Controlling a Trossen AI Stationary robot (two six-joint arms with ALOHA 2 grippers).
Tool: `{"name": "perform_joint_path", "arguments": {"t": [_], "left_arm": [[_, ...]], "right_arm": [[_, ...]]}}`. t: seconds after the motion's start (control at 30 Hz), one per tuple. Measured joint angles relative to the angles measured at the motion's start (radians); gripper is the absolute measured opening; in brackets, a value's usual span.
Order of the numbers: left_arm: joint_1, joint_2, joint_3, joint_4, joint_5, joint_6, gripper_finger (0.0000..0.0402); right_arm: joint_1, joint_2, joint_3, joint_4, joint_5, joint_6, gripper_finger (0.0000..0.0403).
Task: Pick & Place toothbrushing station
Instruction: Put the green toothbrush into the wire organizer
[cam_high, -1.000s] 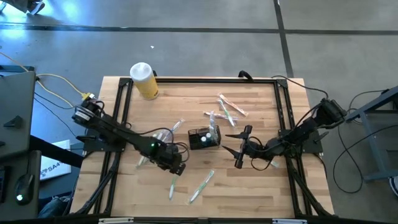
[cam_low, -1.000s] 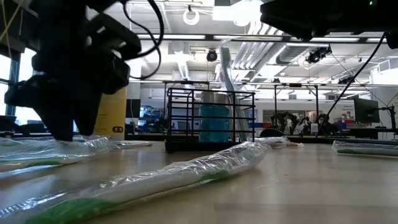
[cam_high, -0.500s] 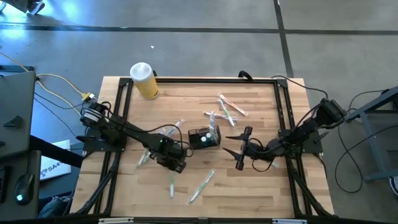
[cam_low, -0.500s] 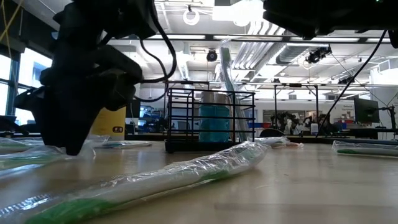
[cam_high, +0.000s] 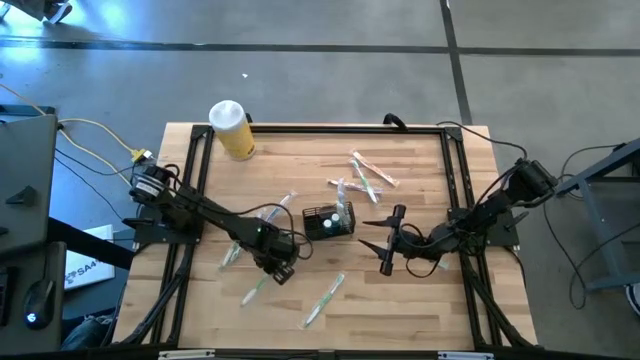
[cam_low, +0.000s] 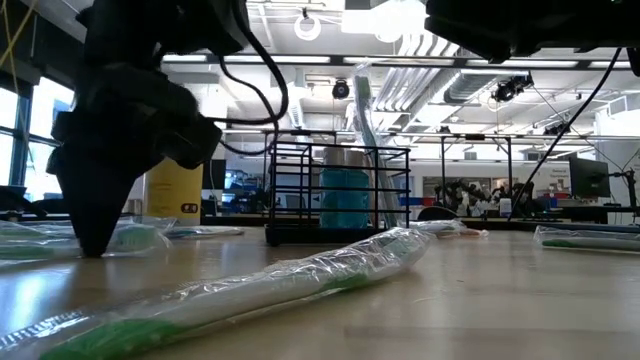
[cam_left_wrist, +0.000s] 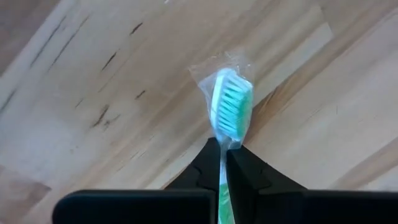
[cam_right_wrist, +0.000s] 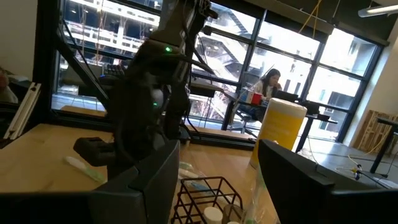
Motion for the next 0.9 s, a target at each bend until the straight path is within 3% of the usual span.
{"name": "perform_joint_path", "arguments": {"t": [0.1,0.2,0.37,0.6,0.8,0.9], "left_arm": [[-0.013,-0.007,0.076,-0.116,-0.08,0.02,0.0005],[-0.025,-0.017,0.17,-0.35,-0.169,0.024,0.0001],[-0.079,-0.048,0.425,-0.611,-0.3,0.041,0.0001],[-0.123,-0.1,0.688,-0.611,-0.498,0.278,0.0001],[-0.119,-0.195,0.672,-0.534,-0.749,0.501,0.0001],[-0.085,-0.242,0.613,-0.391,-0.791,0.647,0.0001]], "right_arm": [[0.0,0.0,0.0,-0.004,0.0,0.001,0.0212],[0.0,0.0,0.0,-0.022,0.003,0.026,0.0212],[-0.001,0.001,0.001,-0.044,0.044,0.05,0.0212],[0.005,0.001,0.001,-0.052,0.051,0.053,0.0212],[0.013,0.001,0.001,-0.051,0.049,0.053,0.0212],[0.012,0.001,0.001,-0.051,0.051,0.053,0.0212]]}}
